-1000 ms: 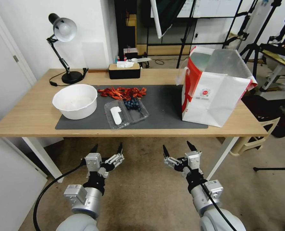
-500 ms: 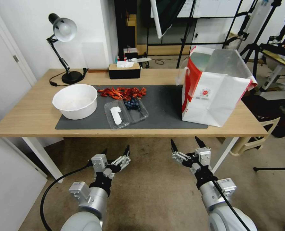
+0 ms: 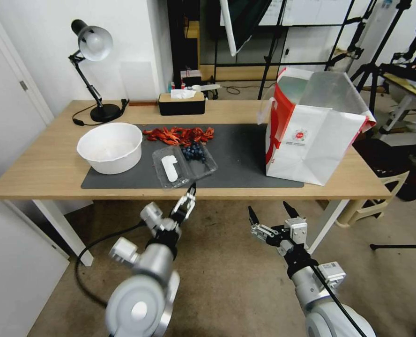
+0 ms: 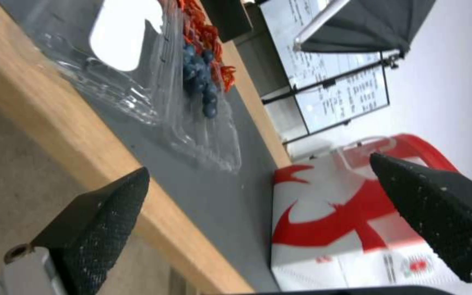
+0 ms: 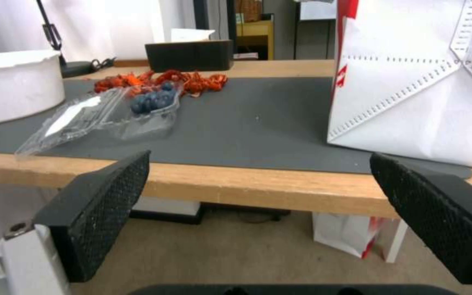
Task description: Close the takeout container lid, then place the container into the takeout bag.
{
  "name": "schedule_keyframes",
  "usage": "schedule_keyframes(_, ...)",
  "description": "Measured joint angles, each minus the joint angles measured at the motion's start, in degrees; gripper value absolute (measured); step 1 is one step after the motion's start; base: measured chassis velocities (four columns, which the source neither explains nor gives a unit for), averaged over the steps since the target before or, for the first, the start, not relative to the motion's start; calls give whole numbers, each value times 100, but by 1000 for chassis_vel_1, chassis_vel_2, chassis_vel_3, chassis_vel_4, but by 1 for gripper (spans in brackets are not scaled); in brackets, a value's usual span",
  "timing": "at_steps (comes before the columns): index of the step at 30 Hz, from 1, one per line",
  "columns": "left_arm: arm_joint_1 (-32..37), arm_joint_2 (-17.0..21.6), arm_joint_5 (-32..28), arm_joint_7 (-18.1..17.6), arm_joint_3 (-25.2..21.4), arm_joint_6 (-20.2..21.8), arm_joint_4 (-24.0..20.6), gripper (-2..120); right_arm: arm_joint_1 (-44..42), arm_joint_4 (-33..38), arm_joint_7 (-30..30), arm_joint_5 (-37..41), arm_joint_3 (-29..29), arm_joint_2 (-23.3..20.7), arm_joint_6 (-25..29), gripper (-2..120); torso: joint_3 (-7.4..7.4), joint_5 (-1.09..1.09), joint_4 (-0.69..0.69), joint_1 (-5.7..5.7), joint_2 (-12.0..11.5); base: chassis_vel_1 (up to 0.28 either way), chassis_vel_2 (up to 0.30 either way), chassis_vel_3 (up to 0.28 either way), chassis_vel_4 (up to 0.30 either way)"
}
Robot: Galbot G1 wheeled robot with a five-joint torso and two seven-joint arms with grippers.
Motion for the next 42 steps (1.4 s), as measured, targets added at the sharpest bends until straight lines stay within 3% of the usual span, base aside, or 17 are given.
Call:
schedule_keyframes(7, -624, -78, -51, -231, 341, -465, 535, 100, -57, -27, 0, -110, 21, 74, 23, 100, -1, 0, 1, 0, 0, 0, 0, 0, 0)
schedule_keyframes(17, -1153, -67, -119, -503, 455, -536, 1069, 100, -125, -29, 5, -188, 94, 127, 68, 100, -1, 0, 1, 1, 0, 0, 0, 0, 0)
schedule_keyframes(42, -1391, -109, -153, -506, 369, -568, 1390, 100, 7, -226, 3, -258, 83, 202, 80, 100, 0, 0, 1, 1, 2, 0, 0, 0, 0)
